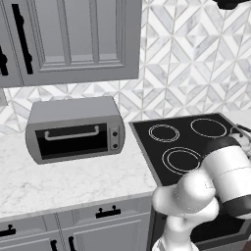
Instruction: Turn off the front right burner of the stove.
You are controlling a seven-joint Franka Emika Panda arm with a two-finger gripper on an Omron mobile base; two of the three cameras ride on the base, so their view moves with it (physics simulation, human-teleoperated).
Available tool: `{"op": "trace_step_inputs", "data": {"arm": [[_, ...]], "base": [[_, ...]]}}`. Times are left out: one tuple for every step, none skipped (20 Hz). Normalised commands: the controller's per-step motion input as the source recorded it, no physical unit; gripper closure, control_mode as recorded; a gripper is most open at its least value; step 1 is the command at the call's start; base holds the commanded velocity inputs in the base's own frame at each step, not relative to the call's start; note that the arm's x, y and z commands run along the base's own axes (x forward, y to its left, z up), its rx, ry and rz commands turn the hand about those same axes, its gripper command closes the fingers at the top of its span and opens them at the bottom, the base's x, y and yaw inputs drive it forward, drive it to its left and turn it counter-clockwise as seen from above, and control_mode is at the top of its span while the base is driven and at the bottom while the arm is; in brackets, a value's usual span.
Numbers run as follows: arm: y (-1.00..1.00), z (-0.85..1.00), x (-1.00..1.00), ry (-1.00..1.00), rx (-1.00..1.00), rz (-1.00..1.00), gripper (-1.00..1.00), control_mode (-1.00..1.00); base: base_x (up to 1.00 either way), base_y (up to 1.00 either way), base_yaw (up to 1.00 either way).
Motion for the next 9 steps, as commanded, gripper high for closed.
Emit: {"op": "trace_step_inputs", "data": {"arm": [[-1.0, 0.21, -0.71, -0.41, 0.74, -0.12, 1.0, -1.0], [-0.96, 0.0, -1.0, -0.27, 0.5, -0.19, 1.0, -1.0], [-0.53, -0.13, -1.0, -0.23, 0.26, -0.31, 1.0, -1.0], [-0.22, 0.0, 0.0, -0.02, 0.13, 0.0, 1.0, -1.0], [0.0, 0.0, 0.0, 0.0, 0.04, 0.0, 1.0, -1.0], [-0.02, 0.0, 0.0, 0.0, 0.03, 0.0, 1.0, -1.0], [0.0, 0.0, 0.0, 0.0, 0.03, 0.0, 1.0, -1.0], [0.0, 0.0, 0.0, 0.0, 0.0, 0.0, 1.0, -1.0], [0.0, 0.0, 0.0, 0.0, 0.0, 0.0, 1.0, -1.0]], "base": [[0.0, 0.0, 0.0], [0.0, 0.0, 0.0], [0.0, 0.0, 0.0], [0.0, 0.0, 0.0], [0.0, 0.0, 0.0], [0.0, 0.0, 0.0], [0.0, 0.0, 0.0], [0.0, 0.0, 0.0], [0.0, 0.0, 0.0]]}}
